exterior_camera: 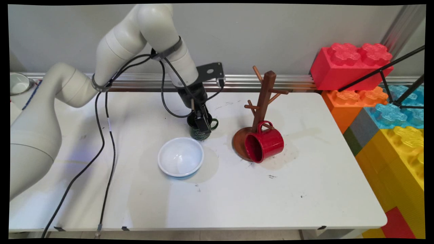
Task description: Pick up the red mug from the rack
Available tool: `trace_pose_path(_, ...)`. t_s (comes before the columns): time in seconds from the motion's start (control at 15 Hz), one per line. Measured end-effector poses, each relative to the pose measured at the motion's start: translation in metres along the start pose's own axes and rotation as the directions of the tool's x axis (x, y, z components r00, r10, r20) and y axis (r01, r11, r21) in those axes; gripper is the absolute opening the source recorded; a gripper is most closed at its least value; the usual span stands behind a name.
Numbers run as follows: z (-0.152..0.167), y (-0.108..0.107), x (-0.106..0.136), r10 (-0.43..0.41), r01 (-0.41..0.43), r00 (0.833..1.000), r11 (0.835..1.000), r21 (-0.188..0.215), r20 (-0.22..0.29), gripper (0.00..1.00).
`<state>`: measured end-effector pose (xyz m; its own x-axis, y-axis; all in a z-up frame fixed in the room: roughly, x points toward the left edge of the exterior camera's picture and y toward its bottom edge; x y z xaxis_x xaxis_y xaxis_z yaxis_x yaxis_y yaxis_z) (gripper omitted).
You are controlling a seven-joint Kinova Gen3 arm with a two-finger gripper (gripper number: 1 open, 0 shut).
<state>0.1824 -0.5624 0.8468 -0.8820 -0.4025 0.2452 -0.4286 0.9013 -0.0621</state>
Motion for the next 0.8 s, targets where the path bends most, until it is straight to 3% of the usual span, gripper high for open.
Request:
trace_pose_path(0.33,-0.036,0.017,-0.001,-0.075,0.076,0.997,0.997,0.025,-0.026,1.0)
trace_pose_path(0.8,-0.069,0.055,-0.011,-0.144,0.144,0.987,0.99,0.0,-0.076,1.0)
